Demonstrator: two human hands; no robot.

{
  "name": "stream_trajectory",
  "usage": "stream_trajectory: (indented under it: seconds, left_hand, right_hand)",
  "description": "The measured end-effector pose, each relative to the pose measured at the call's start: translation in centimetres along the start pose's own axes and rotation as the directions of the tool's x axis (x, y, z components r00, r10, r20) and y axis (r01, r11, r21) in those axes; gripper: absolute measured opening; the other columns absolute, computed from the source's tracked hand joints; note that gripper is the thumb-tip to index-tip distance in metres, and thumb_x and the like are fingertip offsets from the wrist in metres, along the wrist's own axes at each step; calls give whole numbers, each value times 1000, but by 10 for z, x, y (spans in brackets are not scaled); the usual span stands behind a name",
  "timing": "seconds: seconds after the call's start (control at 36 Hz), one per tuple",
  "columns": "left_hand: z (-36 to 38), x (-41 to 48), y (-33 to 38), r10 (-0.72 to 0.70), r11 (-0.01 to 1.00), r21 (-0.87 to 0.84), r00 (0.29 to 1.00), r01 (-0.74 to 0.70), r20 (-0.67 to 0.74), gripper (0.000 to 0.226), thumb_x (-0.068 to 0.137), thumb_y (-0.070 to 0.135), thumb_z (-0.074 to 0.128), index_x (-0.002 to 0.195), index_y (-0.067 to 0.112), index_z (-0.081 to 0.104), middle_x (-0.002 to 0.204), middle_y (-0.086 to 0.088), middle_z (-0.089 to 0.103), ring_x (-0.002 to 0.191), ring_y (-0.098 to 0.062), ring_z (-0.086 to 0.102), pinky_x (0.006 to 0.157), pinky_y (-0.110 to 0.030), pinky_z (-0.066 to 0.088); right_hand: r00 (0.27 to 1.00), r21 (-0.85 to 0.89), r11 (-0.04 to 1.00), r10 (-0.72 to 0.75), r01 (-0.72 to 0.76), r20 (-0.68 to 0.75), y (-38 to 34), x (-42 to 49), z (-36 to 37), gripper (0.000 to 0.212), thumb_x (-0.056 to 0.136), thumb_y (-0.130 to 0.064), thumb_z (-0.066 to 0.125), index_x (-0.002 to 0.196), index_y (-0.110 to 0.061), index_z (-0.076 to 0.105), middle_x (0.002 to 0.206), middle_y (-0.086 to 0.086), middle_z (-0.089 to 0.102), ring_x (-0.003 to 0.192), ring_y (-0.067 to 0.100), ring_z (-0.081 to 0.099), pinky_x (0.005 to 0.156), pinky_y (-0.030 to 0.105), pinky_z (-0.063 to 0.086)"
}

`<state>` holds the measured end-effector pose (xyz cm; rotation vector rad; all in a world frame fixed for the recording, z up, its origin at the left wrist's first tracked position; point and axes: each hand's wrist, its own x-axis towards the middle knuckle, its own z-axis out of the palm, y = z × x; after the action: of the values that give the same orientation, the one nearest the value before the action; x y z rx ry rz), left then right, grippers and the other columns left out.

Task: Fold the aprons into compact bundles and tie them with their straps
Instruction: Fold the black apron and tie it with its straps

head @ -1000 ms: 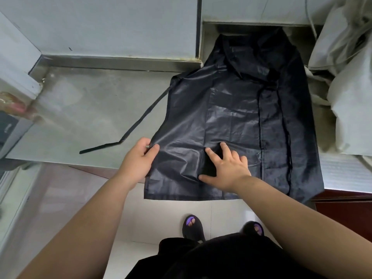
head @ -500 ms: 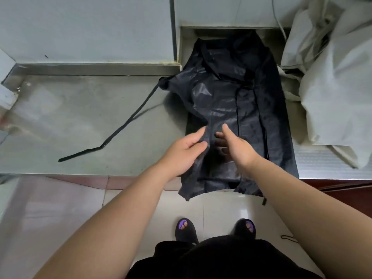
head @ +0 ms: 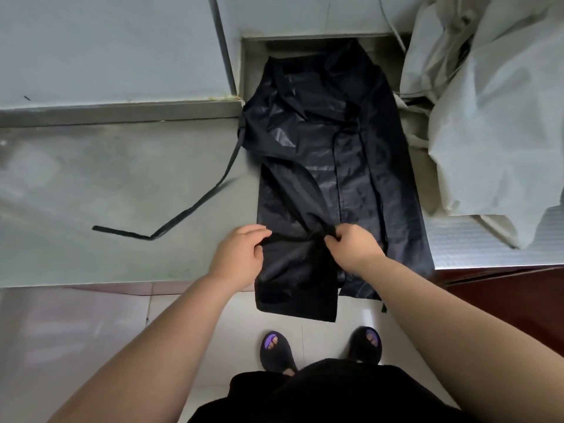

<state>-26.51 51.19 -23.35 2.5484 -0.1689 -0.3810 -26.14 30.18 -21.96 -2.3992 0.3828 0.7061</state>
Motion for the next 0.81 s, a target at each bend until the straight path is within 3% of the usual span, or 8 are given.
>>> stream_trajectory:
  seconds: [0.11, 0.19, 0.31, 0.42, 0.47, 0.58, 0.72, 0.81]
  left_hand:
    - [-1, -1, -4, 17, 990, 141, 1000, -20, 18, 43, 89, 13, 55, 129, 28, 57, 137, 12, 48, 127, -15, 39, 104, -28, 32]
    - [-2, 0, -4, 25, 986, 166, 999, -31, 36, 43, 90, 19, 55, 131, 32, 54, 136, 12, 44, 126, -15, 34, 103, -28, 30]
    - [-6, 6, -6, 34, 981, 186, 995, -51, 91, 42, 87, 25, 59, 127, 38, 54, 128, 15, 45, 121, -14, 34, 100, -26, 29]
    - [-15, 21, -6, 59, 972, 217, 987, -92, 152, 37, 85, 31, 63, 119, 41, 57, 122, 16, 46, 120, -13, 32, 98, -26, 26]
    - [-17, 28, -4, 50, 979, 189, 987, -79, 153, 30, 85, 34, 63, 114, 39, 61, 118, 15, 50, 120, -14, 33, 97, -26, 27]
    - [-20, 53, 0, -4, 991, 137, 995, -10, 101, 29, 88, 31, 60, 117, 31, 61, 112, 7, 56, 115, -18, 43, 94, -28, 38]
    - [-27, 89, 10, -107, 991, 88, 993, 103, 46, 52, 87, 27, 61, 137, 23, 45, 125, 2, 50, 112, -19, 50, 96, -34, 43]
    - [-32, 112, 14, -138, 977, 180, 985, 118, 103, 67, 86, 33, 61, 145, 28, 31, 109, 9, 56, 107, -17, 51, 91, -33, 46]
  right_hand:
    - [999, -151, 988, 27, -30, -22, -3, 1, -6, 21, 93, -36, 53, 93, -15, 49, 85, 2, 54, 86, 26, 56, 66, 28, 41]
    - [996, -249, 968, -42, 21, -79, -13, -1, -12, 30, 93, -28, 54, 116, -13, 43, 110, 6, 53, 102, 28, 55, 72, 33, 44]
    - [979, -429, 889, -197, 159, -46, -24, 3, -15, 31, 90, -8, 50, 119, -19, 47, 130, 9, 35, 118, 31, 41, 89, 35, 41]
    - [975, -345, 912, -218, 222, 50, -40, 13, -23, 39, 93, -25, 53, 132, -30, 50, 157, 5, 8, 138, 32, 21, 111, 39, 28]
    - [974, -235, 945, -222, 228, 55, -49, 23, -29, 40, 92, -32, 55, 132, -31, 51, 158, 3, 7, 140, 30, 21, 113, 40, 26]
    - [956, -156, 943, -292, 294, 36, -66, 50, -44, 41, 92, -31, 57, 131, -22, 53, 146, 3, 36, 130, 21, 41, 110, 33, 32]
    - [929, -159, 916, -366, 370, 52, -82, 73, -58, 50, 95, -24, 52, 143, -16, 39, 147, 5, 38, 133, 21, 40, 108, 28, 33]
    - [946, -190, 932, -323, 310, -41, -78, 86, -65, 43, 97, -22, 47, 139, -13, 44, 140, 8, 47, 125, 24, 47, 100, 34, 42]
